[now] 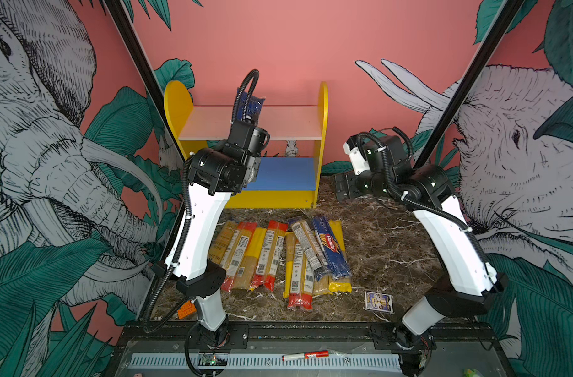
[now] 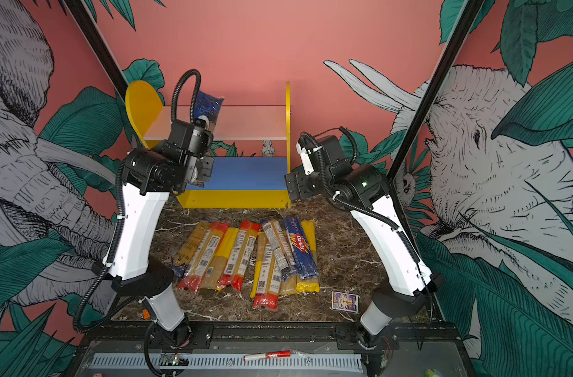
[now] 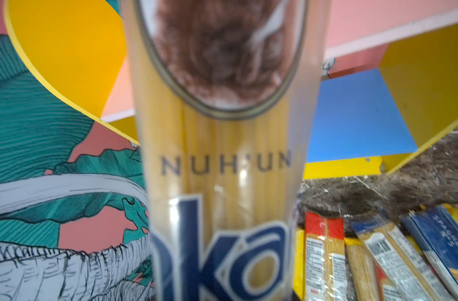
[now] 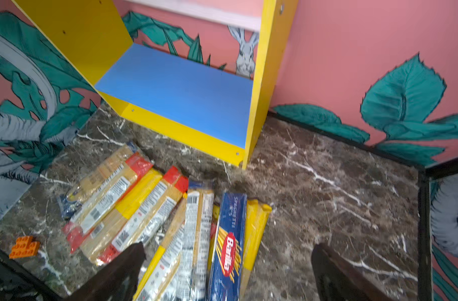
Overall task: Arrange pasta packages on shelves
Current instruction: Place the pasta bag on the shelf.
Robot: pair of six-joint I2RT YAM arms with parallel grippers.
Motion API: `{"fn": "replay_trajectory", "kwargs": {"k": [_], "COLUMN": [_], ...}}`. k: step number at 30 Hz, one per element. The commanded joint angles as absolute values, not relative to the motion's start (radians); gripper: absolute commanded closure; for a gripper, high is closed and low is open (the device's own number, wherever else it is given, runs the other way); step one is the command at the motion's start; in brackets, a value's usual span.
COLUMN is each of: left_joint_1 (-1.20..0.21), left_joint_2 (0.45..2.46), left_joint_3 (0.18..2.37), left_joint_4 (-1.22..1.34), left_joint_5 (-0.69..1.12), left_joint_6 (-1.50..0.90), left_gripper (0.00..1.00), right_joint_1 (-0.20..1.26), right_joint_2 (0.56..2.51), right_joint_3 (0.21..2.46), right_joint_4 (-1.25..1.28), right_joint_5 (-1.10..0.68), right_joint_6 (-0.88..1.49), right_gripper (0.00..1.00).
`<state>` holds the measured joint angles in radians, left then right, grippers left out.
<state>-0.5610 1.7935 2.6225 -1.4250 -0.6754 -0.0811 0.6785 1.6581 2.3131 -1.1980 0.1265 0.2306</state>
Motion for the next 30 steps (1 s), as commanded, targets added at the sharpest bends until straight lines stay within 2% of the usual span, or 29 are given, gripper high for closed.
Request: {"fn": "replay_trajectory", "kwargs": {"k": [1, 8, 19, 30], "left_joint_1": [-0.493, -0.269, -0.167, -0.050], "left_joint_2": [1.799, 1.844, 1.917, 1.968], "left_joint_3": [2.716, 2.755, 2.750, 2.731], "left_joint_4": [-1.168, -1.036, -0.661, -0.620], "left_joint_5": [-0.705, -0.539, -0.531, -0.460], "left_joint_6": [0.055, 0.099, 0.356, 0.319], "left_gripper": [1.00, 1.00, 1.00, 1.00], "right_joint_1": [0.688, 0.693, 0.700, 0.700], "right_joint_2": [1.713, 1.846, 1.969, 2.045], "right_joint_3": [2.411, 2.559, 2.662, 2.721], "right_joint_4": [-1.194, -1.199, -1.157, -1.161], "right_joint_5": [0.161, 0.172, 0.220, 0.274], "right_joint_6": [0.203, 0.208, 0.215, 0.240], "right_gripper": [0.01, 0.01, 0.01, 0.01]}}
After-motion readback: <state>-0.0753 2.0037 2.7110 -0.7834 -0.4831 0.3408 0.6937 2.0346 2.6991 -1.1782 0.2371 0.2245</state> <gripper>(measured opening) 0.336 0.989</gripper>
